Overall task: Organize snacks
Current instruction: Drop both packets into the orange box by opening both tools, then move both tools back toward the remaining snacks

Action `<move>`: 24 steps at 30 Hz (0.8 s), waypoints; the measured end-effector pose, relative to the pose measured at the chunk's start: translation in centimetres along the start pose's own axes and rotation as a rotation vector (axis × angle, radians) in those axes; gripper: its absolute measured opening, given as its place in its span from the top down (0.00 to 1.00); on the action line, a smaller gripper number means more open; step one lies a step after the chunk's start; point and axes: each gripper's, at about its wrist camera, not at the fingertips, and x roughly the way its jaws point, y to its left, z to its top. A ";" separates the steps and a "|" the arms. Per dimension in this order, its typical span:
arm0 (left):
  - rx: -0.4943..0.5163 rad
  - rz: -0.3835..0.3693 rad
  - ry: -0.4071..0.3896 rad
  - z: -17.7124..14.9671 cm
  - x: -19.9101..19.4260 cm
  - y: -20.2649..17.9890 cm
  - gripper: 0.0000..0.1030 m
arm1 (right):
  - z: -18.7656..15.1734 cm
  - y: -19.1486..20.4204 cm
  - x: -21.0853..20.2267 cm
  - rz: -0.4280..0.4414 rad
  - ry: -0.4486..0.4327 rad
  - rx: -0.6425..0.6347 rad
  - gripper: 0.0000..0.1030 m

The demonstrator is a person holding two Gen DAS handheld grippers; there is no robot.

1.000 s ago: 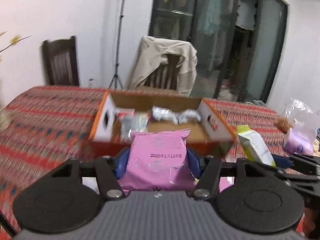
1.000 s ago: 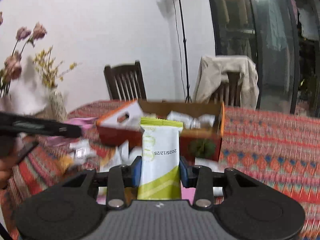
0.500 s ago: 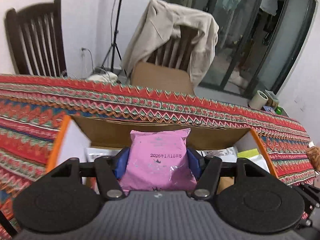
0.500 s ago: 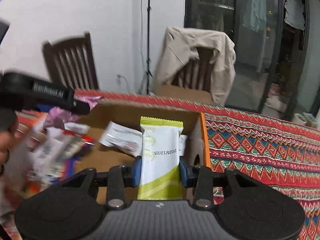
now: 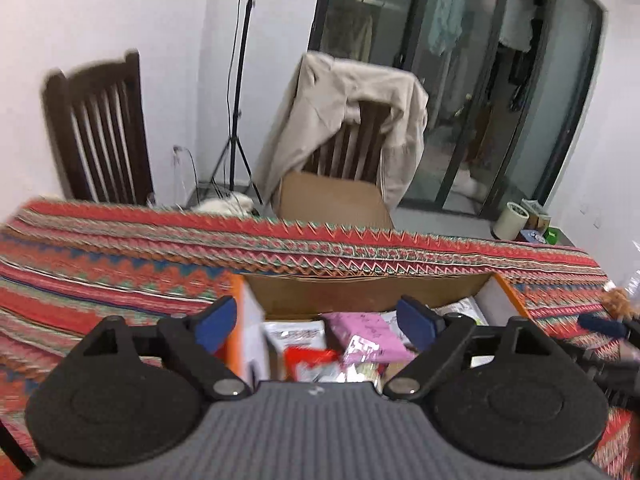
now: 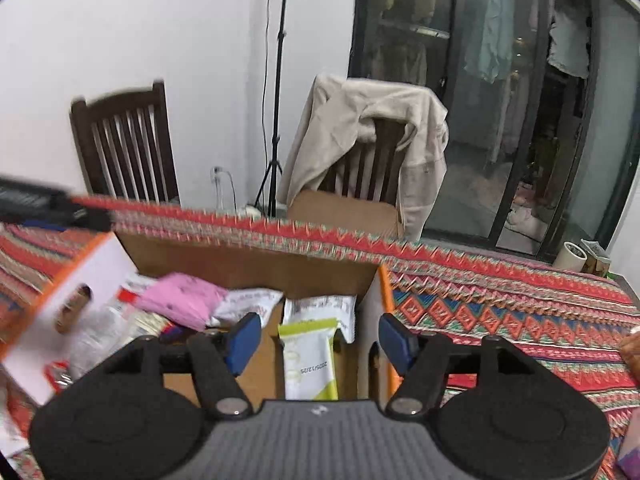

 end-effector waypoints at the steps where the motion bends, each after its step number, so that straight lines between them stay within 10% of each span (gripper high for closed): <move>1: 0.015 0.004 -0.017 -0.3 -1.8 0.1 0.12 | 0.1 -0.2 -1.4 -0.001 -0.017 0.006 0.37; 15: 0.065 0.143 -0.242 -20.1 -28.9 -2.0 0.00 | -11.2 0.8 -27.0 0.109 -0.304 -0.116 0.06; 24: 0.052 0.232 -0.154 -33.6 -33.2 -5.7 0.00 | -25.9 2.1 -33.1 0.190 -0.276 0.018 0.00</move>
